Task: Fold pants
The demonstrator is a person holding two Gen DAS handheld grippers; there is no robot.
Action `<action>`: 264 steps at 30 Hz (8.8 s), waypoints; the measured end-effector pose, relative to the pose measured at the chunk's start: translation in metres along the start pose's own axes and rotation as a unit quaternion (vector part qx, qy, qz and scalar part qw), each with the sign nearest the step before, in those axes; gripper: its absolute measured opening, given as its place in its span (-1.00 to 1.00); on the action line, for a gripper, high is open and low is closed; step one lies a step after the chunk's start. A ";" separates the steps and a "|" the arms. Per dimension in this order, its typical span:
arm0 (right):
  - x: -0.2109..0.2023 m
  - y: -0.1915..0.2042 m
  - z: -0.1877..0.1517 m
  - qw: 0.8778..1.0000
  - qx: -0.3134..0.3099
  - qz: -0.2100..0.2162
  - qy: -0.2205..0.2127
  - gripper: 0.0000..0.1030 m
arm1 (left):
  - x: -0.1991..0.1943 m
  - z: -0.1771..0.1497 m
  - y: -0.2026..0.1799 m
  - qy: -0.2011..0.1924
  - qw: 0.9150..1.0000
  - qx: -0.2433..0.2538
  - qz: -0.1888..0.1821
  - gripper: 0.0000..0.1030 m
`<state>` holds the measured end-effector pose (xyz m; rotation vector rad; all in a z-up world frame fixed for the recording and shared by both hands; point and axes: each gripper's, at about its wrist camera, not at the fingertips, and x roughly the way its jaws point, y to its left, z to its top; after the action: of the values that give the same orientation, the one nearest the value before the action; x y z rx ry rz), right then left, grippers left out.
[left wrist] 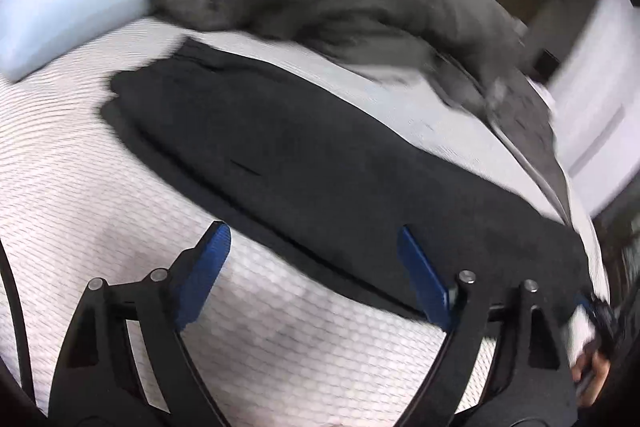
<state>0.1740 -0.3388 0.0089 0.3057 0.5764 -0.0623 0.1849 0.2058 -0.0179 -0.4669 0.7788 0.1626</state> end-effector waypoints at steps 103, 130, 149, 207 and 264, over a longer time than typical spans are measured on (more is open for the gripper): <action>-0.050 0.042 -0.121 0.965 -0.218 -0.132 0.064 0.70 | -0.051 -0.190 -0.138 0.081 0.955 0.266 -0.103 0.97; -0.052 0.094 -0.134 0.968 -0.241 -0.011 0.074 0.71 | -0.046 -0.213 -0.198 0.071 0.928 0.336 -0.143 0.96; -0.026 0.164 -0.068 0.949 -0.274 0.119 0.102 0.63 | -0.084 -0.138 -0.100 -0.017 0.985 0.112 -0.130 0.96; -0.174 -0.081 -0.112 0.994 0.049 -0.076 -0.055 0.46 | -0.043 -0.208 -0.194 0.064 0.937 0.329 -0.105 0.97; -0.117 -0.012 -0.127 0.983 -0.123 -0.118 -0.074 0.42 | -0.049 -0.218 -0.238 0.034 0.930 0.332 -0.154 0.99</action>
<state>0.0074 -0.3152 -0.0311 -0.0100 0.4649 -0.2384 0.0853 -0.1047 -0.0352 0.0572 0.7672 -0.4075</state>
